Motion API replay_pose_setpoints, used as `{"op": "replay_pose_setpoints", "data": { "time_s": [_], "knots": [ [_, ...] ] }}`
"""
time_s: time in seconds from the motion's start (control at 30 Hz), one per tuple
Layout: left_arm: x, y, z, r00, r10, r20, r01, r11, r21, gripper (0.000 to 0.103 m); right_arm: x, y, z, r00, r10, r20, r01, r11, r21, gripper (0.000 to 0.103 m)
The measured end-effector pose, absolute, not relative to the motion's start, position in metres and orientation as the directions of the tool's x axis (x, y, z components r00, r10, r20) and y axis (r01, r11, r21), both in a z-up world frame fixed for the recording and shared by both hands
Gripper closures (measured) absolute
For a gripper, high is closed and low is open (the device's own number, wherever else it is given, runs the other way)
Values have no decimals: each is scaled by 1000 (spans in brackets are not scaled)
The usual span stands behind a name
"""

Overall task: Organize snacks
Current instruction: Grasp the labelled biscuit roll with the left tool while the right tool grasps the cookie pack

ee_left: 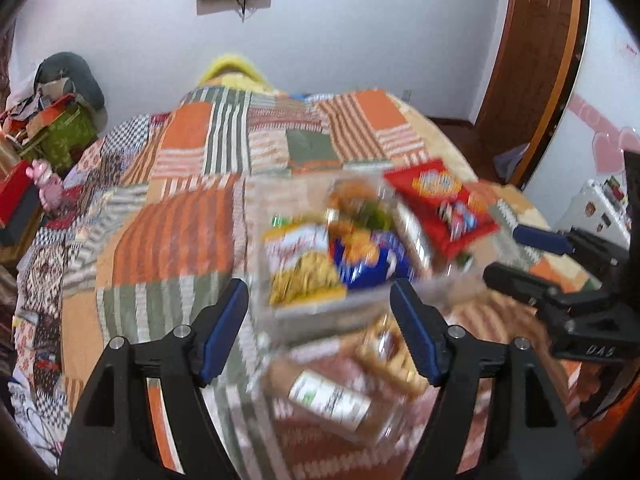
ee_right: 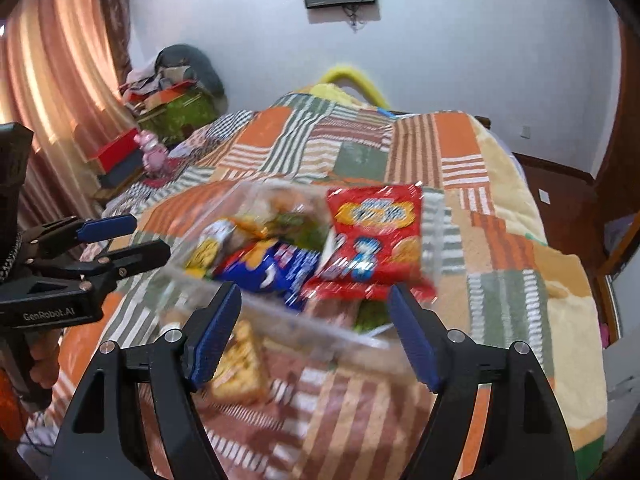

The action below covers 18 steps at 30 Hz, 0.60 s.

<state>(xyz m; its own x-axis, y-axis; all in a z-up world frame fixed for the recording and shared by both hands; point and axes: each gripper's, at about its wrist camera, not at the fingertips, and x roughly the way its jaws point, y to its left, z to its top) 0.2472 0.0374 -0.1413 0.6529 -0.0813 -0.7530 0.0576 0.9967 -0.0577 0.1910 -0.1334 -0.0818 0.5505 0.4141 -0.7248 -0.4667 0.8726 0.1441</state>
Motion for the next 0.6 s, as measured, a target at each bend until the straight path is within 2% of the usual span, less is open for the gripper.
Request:
{"op": "replay_pose_setpoints", "data": {
  "time_s": [0.17,0.33,0.6],
  "knots": [
    [231,42,-179,584,-61,-810,60,998,-32,29,173,-122,-105,488,432,-758,-490,855,171,30],
    [230,42,-214,511,-100,-853,43,995,-91,29,170,-114,-124,434,417,-799,-484,855,184,30],
    [222,55,-228,523,-135,-842,16,989,-149,27,174,-96,-141,387,398,-831,-506,846,169,30]
  ]
}}
